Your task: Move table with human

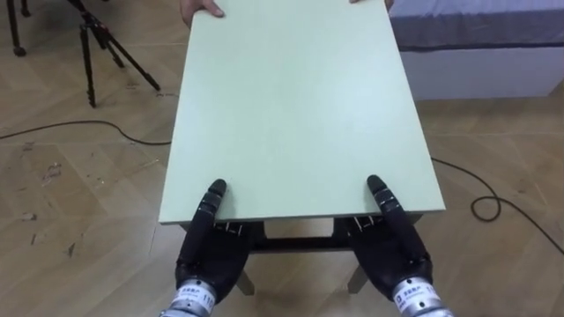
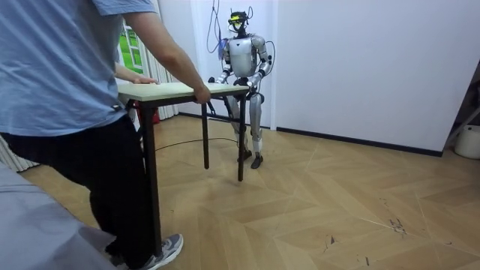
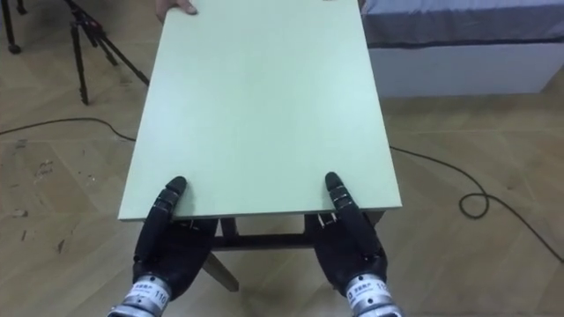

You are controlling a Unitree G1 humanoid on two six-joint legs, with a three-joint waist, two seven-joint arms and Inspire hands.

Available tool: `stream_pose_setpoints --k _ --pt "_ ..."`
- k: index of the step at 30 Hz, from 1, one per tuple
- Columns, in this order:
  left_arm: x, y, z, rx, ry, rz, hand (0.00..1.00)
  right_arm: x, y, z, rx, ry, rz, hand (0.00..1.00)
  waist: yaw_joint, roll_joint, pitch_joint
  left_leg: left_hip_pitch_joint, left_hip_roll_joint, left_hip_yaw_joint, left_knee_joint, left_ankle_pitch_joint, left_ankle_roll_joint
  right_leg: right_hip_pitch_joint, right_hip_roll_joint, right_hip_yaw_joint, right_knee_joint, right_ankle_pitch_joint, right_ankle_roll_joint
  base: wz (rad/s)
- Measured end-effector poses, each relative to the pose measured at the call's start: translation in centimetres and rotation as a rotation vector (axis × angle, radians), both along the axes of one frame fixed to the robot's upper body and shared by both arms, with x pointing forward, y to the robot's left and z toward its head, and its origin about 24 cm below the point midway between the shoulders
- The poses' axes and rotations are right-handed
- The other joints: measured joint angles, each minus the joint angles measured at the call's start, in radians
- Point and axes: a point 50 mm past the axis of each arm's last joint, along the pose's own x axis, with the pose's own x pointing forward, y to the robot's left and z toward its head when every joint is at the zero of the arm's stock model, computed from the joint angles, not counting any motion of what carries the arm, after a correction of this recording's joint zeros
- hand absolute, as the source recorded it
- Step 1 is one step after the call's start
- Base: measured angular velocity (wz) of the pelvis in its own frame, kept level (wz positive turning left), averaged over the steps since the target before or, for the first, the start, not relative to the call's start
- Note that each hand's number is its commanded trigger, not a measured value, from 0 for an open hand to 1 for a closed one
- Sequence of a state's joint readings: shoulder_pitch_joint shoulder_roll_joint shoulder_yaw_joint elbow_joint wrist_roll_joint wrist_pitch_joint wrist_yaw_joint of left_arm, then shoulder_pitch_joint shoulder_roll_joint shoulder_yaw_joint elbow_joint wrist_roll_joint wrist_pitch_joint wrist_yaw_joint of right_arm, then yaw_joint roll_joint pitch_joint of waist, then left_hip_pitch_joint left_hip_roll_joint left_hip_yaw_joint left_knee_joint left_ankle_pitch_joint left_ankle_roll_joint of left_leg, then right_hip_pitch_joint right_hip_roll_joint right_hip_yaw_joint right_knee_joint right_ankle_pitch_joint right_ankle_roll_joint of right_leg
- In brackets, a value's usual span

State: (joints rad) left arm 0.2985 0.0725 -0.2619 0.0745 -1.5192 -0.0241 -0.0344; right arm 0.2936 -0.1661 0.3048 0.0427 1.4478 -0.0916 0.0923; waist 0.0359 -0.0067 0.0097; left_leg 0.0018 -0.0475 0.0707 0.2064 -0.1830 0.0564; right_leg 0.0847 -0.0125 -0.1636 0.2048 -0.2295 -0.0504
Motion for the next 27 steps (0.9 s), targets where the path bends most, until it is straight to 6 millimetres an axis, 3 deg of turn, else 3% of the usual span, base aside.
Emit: stream_pose_setpoints --k 8,10,14,15,16,17,18,19,21,23,25,26,27 --pt "-0.9 0.3 -0.1 0.011 0.009 0.001 1.0 -0.9 0.3 -0.3 0.014 0.017 0.007 1.0 0.005 0.0 0.0012 -0.06 0.008 -0.004 0.091 -0.011 -0.008 -0.022 0.004 0.008 0.016 0.0 -0.001 0.01" --pt "-1.0 0.4 -0.1 0.016 0.008 -0.004 1.0 -1.2 0.3 -0.4 0.026 0.022 0.007 1.0 0.014 0.003 0.0039 -0.098 0.027 -0.012 0.166 -0.035 -0.019 -0.036 0.022 0.013 0.038 0.0 -0.002 -0.04" --pt "-1.3 0.3 -0.2 0.015 0.012 -0.023 1.0 -1.8 -0.2 -0.7 0.023 0.025 0.001 1.0 0.029 0.015 0.0078 -0.168 0.042 -0.029 0.264 -0.039 -0.027 -0.066 0.055 0.026 0.055 0.007 -0.023 0.01" --pt "-1.3 0.2 -0.2 0.013 0.011 -0.028 1.0 -1.7 -0.3 -0.6 0.021 0.019 0.0 1.0 0.029 0.021 0.0066 -0.189 0.04 -0.045 0.268 -0.03 -0.052 -0.087 0.06 0.028 0.054 0.013 -0.035 0.03" --pt "-1.2 0.2 -0.2 0.009 0.009 -0.03 1.0 -1.8 -0.5 -0.6 0.021 0.015 0.002 1.0 0.025 0.02 0.006 -0.207 0.034 -0.069 0.252 -0.013 -0.106 -0.118 0.058 0.027 0.046 0.025 -0.044 0.05" --pt "-1.1 0.2 -0.2 0.008 0.006 -0.03 1.0 -1.7 -0.5 -0.5 0.02 0.011 0.004 1.0 0.02 0.016 0.0044 -0.22 0.036 -0.075 0.262 -0.012 -0.131 -0.134 0.047 0.018 0.043 0.031 -0.051 -0.25" --pt "-1.3 0.2 -0.3 0.003 0.006 -0.027 1.0 -1.7 -0.5 -0.5 0.019 0.009 0.012 1.0 0.041 0.024 0.0086 -0.246 0.078 -0.055 0.402 -0.041 -0.134 -0.15 0.056 0.006 0.053 0.039 -0.064 -0.62" --pt "-1.9 0.4 -0.6 -0.004 0.016 -0.018 1.0 -1.9 -0.4 -0.7 0.019 0.02 0.028 1.0 0.051 0.04 0.004 -0.245 0.127 -0.035 0.584 -0.059 -0.133 -0.148 0.074 -0.014 0.06 0.039 -0.074 -0.65" --pt "-2.3 0.5 -0.7 -0.014 0.018 -0.019 1.0 -2.1 -0.3 -0.7 0.017 0.019 0.033 1.0 0.03 0.06 0.0048 -0.207 0.177 -0.052 0.743 -0.058 -0.134 -0.152 0.093 -0.057 0.08 0.036 -0.085 0.11" --pt "-2.2 0.5 -0.6 -0.013 0.011 -0.026 1.0 -2.1 -0.4 -0.6 0.016 0.008 0.035 1.0 -0.003 0.065 0.013 -0.142 0.21 -0.076 0.756 -0.039 -0.147 -0.192 0.093 -0.09 0.127 0.033 -0.09 0.45" --pt "-1.8 0.3 -0.3 -0.014 -0.008 -0.035 1.0 -1.8 -0.7 -0.3 0.006 -0.009 0.033 1.0 -0.015 0.075 0.0164 -0.049 0.247 -0.09 0.672 -0.027 -0.155 -0.278 0.093 -0.112 0.188 0.034 -0.095 0.14" --pt "-1.6 0.2 -0.2 -0.014 -0.016 -0.04 1.0 -1.6 -0.8 -0.3 0.006 -0.014 0.029 1.0 -0.019 0.079 0.0168 -0.03 0.251 -0.093 0.636 -0.018 -0.159 -0.303 0.092 -0.119 0.209 0.035 -0.096 0.16" --pt "-1.0 0.3 0.1 -0.003 -0.034 -0.051 1.0 -1.2 -0.8 0.0 0.008 -0.028 0.027 1.0 -0.027 0.08 0.0216 -0.012 0.244 -0.105 0.551 -0.087 -0.178 -0.356 0.079 -0.134 0.25 0.038 -0.097 0.22"
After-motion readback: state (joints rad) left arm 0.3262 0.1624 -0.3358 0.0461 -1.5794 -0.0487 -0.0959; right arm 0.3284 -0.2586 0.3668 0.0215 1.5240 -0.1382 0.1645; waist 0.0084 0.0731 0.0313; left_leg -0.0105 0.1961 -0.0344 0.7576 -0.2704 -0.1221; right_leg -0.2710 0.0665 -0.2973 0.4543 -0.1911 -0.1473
